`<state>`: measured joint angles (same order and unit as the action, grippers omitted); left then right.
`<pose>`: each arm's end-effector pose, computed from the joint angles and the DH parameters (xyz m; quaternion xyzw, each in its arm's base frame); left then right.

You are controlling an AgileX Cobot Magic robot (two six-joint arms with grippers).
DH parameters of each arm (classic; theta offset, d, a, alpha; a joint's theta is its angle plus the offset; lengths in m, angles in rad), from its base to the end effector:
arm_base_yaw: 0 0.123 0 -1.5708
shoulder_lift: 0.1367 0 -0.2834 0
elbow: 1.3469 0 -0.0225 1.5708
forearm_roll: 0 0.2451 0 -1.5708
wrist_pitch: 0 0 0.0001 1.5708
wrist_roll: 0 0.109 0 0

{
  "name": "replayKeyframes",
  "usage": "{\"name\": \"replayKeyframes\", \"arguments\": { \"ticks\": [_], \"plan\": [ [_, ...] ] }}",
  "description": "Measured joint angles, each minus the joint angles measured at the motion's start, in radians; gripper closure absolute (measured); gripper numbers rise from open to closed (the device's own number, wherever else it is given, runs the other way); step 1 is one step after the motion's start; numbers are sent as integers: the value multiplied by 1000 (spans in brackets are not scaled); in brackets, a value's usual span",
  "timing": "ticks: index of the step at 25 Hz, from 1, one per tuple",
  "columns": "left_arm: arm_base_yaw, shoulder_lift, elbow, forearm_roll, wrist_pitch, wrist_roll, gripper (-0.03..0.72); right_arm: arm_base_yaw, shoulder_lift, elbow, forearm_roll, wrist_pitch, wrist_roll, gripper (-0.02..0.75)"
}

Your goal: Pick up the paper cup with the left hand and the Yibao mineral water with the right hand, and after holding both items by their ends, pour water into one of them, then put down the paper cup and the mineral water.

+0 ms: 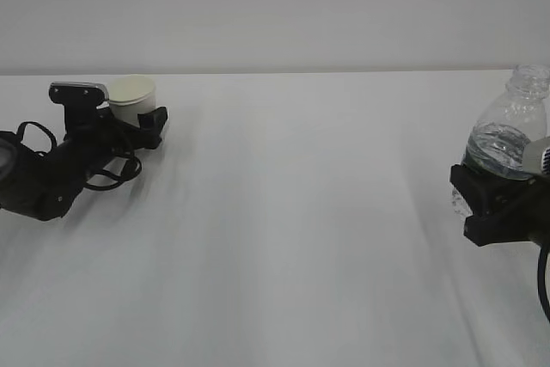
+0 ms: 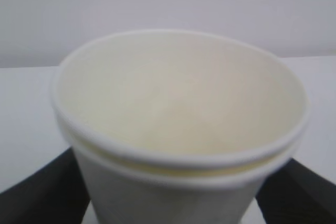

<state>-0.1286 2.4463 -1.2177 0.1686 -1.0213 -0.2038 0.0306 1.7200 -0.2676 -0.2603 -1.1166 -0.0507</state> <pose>0.4639 -0.0757 0.0460 0.0525 0.7481 -0.1336 0.6479 0.2535 0.0330 0.1320 -0.1483 0.7773 0.0510 0.6093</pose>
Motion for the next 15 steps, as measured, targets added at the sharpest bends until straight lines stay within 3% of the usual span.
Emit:
{"name": "replayKeyframes", "arguments": {
  "ticks": [15],
  "plan": [
    [0, 0, 0, -41, 0, 2, 41, 0, 0, 0, 0, 0, 0, 332]
  ]
}}
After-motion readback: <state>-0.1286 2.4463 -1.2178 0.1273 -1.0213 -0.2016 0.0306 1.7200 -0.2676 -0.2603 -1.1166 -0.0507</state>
